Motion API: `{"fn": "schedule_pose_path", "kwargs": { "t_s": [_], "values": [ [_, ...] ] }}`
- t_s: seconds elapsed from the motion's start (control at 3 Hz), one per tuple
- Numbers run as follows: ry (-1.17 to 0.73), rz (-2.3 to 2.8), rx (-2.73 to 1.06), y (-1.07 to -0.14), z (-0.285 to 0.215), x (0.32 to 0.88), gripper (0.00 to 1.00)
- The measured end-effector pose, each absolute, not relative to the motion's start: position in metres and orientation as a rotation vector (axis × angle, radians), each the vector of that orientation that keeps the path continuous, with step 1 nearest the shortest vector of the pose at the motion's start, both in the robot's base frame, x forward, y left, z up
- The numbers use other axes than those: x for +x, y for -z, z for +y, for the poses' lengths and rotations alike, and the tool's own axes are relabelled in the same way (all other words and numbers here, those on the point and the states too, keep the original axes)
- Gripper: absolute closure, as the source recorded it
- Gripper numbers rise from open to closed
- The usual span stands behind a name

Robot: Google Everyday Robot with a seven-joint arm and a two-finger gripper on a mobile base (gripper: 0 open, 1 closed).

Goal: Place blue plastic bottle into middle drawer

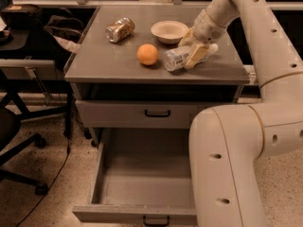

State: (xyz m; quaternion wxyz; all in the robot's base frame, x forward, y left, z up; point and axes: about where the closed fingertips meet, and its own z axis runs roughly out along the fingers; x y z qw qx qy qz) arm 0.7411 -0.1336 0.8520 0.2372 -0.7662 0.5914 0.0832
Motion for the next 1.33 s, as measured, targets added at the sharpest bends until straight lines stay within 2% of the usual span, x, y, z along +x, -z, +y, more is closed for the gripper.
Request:
{"fn": "schedule_pose_path", "kwargs": {
  "t_s": [0.33,0.67,1.33],
  "values": [
    [-0.228,1.621,-2.100,-0.852,-0.134,0.741,0.96],
    [-0.228,1.621,-2.100,-0.852,-0.134,0.741,1.00],
    [-0.185,1.461,-2.088,-0.890,-0.115,0.742,1.00]
  ]
}}
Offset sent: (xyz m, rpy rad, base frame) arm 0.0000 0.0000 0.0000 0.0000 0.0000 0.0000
